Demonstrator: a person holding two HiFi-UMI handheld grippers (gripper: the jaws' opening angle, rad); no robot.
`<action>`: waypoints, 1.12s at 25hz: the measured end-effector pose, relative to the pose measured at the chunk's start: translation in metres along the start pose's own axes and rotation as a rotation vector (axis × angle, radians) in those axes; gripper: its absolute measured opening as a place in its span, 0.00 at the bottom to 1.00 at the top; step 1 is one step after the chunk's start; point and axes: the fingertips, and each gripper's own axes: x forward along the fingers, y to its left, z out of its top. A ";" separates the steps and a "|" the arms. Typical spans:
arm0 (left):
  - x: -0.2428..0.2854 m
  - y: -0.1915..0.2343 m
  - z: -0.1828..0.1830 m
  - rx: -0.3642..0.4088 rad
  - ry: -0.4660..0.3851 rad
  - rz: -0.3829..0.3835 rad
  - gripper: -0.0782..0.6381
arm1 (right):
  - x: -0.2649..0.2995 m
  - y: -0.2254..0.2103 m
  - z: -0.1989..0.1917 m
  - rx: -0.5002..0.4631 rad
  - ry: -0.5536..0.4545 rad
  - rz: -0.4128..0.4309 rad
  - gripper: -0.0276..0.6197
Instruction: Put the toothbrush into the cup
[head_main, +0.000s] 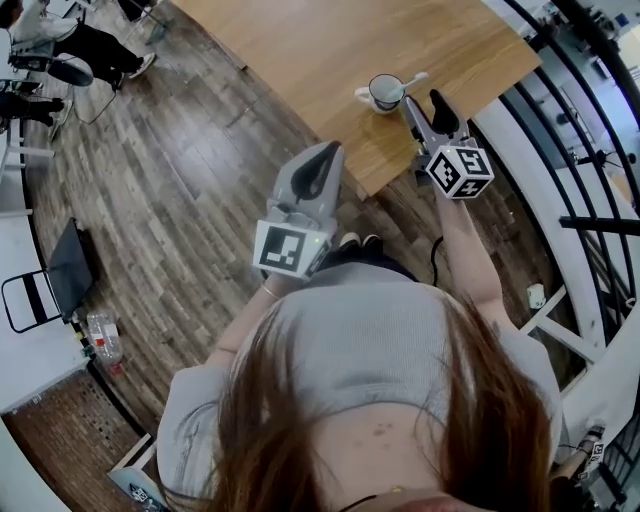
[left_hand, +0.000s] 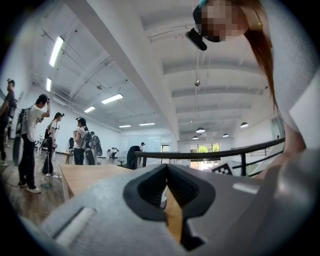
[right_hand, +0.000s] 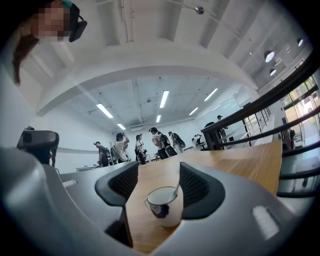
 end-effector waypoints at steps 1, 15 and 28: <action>0.003 -0.001 0.000 -0.004 -0.003 -0.007 0.11 | -0.006 0.010 0.010 -0.029 -0.013 0.006 0.41; 0.043 -0.041 0.006 -0.037 -0.055 -0.152 0.11 | -0.086 0.096 0.114 -0.346 -0.215 0.020 0.03; 0.041 -0.066 -0.001 -0.023 -0.080 -0.122 0.11 | -0.110 0.135 0.114 -0.467 -0.231 0.089 0.03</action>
